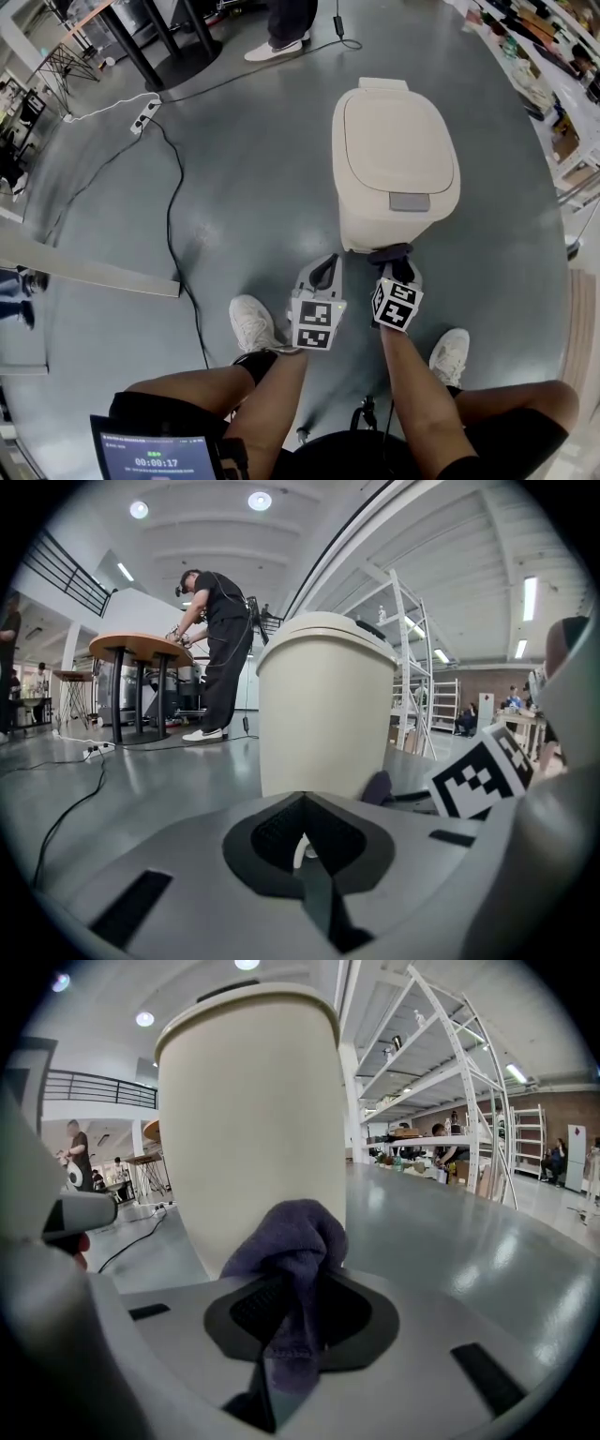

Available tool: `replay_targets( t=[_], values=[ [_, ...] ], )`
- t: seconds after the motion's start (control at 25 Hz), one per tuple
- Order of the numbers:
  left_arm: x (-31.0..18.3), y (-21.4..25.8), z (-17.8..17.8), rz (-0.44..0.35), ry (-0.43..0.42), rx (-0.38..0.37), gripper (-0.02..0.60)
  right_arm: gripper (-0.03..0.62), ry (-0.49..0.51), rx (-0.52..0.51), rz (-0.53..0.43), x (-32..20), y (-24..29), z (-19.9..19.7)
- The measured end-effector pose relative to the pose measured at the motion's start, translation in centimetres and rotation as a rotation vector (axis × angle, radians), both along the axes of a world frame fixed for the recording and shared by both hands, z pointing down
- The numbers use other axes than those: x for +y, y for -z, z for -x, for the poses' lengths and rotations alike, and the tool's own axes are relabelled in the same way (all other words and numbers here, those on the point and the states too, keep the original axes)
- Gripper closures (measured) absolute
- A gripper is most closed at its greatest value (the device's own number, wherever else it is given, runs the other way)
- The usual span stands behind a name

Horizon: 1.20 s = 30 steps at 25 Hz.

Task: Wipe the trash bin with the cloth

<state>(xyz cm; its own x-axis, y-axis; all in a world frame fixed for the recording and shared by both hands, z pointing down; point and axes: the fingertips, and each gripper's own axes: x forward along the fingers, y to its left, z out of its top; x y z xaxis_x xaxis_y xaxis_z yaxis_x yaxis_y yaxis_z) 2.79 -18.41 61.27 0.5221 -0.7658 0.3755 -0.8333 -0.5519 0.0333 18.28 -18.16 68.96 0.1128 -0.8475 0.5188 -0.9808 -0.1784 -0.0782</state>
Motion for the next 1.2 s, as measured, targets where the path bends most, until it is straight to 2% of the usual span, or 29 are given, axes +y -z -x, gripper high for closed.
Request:
replay_targets(
  t=[0.32,0.48,0.72,1.04,1.2],
  values=[
    [-0.2,1.7,-1.7,-0.004,-0.006,0.017,0.584,0.513,-0.038,-0.008,-0.034,0.9,2.7,-2.6],
    [-0.6,5.3,-2.0,-0.034,0.003,0.025,0.584,0.513,-0.037,0.012,-0.069,1.7,6.3,-3.8],
    [-1.5,12.4,-3.3,-0.132,-0.053,-0.001,0.584,0.513,-0.024,0.024,-0.132,1.9,13.8,-6.1],
    [-3.6,20.8,-0.6,-0.155,0.053,0.037,0.584,0.513,0.061,0.034,-0.075,2.3,21.4,-8.5],
    [-4.0,26.1,-0.7,-0.179,0.084,0.061,0.584,0.513,0.105,0.065,-0.097,1.5,25.5,-9.4]
  ],
)
